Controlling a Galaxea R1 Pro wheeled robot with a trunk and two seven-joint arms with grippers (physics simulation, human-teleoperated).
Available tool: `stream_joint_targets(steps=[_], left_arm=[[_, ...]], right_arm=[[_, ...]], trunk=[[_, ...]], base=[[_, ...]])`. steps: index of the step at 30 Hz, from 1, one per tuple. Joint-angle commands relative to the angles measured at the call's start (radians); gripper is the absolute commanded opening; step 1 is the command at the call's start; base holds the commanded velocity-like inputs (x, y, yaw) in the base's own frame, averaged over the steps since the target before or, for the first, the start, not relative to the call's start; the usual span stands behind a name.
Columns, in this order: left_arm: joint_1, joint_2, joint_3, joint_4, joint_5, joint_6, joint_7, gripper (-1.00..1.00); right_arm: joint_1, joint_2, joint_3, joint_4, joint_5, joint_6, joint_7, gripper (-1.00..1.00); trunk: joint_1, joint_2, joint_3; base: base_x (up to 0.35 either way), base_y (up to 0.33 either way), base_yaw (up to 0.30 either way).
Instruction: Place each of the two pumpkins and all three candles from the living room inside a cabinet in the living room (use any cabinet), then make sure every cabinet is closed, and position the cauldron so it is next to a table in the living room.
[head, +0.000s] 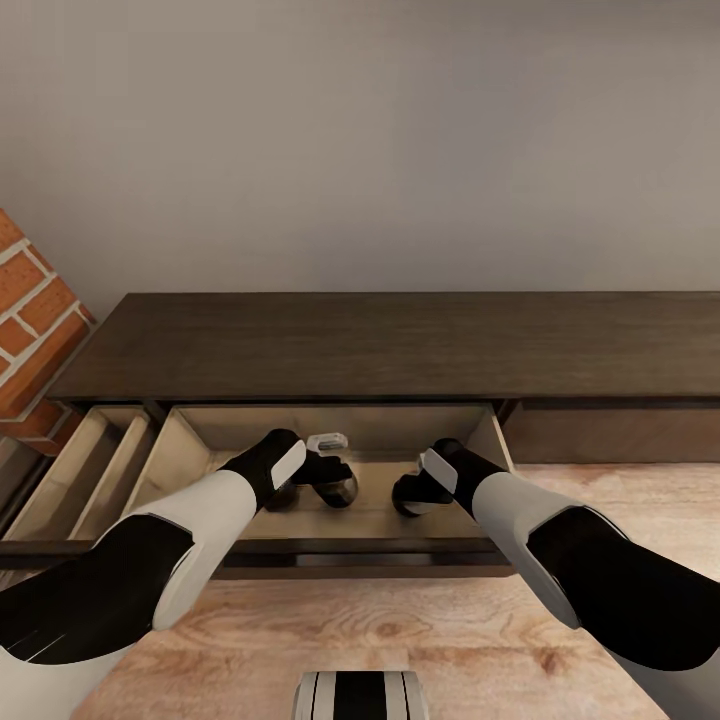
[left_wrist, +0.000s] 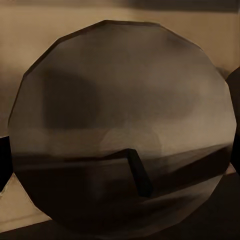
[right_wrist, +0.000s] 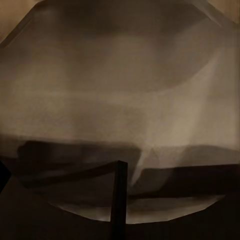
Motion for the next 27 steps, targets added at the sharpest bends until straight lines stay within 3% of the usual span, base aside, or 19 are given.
stream_joint_targets(steps=[1,10,15,27], left_arm=[[0.0,0.0,-0.002,0.0,0.0,0.003,-0.002,-1.0],[-0.001,0.0,-0.002,0.0,-0.001,0.003,-0.002,-1.0],[0.0,0.0,-0.002,0.0,-0.001,0.003,-0.002,-1.0],[0.0,0.0,-0.002,0.0,-0.001,0.003,-0.002,-1.0]], right_arm=[[0.0,0.0,0.004,-0.002,-0.011,0.004,-0.009,-1.0],[0.0,0.0,0.004,-0.002,-0.011,0.004,-0.009,-1.0],[0.0,0.0,0.004,-0.002,-0.011,0.004,-0.009,-1.0],[0.0,0.0,0.006,-0.002,-0.011,0.004,-0.009,-1.0]], trunk=[[0.0,0.0,-0.001],[0.0,0.0,-0.001],[0.003,-0.001,-0.02],[0.003,-0.001,-0.02]], base=[[0.178,0.0,0.0],[0.019,0.0,0.0],[0.0,0.0,0.0],[0.0,0.0,0.0]])
